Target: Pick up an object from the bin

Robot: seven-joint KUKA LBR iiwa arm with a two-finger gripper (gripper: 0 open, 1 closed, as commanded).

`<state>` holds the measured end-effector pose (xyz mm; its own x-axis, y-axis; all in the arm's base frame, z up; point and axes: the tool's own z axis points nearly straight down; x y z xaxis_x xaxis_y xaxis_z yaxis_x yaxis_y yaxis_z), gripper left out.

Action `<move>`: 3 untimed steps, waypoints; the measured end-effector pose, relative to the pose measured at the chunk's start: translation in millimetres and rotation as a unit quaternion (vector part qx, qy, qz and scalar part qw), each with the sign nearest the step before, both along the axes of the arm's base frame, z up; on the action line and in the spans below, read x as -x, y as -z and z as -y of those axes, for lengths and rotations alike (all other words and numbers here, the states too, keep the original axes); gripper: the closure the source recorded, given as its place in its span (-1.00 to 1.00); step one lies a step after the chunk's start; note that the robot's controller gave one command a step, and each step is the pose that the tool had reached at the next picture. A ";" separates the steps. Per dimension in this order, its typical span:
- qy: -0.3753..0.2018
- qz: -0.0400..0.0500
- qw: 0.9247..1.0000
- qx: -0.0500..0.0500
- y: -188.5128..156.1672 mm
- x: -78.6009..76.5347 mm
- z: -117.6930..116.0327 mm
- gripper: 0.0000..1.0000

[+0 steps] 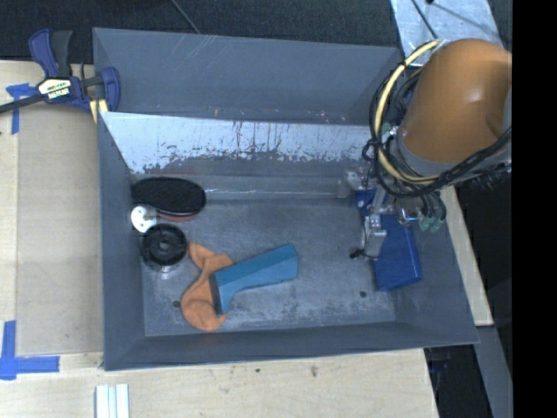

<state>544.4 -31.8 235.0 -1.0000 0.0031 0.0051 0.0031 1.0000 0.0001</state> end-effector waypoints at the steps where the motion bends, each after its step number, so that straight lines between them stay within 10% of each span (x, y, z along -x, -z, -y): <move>1: 0.000 0.004 1.000 0.000 -4.7 -1.5 -0.1 -1.00; 3: -0.003 0.001 1.000 -0.001 89.0 18.1 -53.8 -1.00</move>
Offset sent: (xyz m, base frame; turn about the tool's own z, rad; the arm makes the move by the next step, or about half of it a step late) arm -0.0250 0.0549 -0.0779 -0.0191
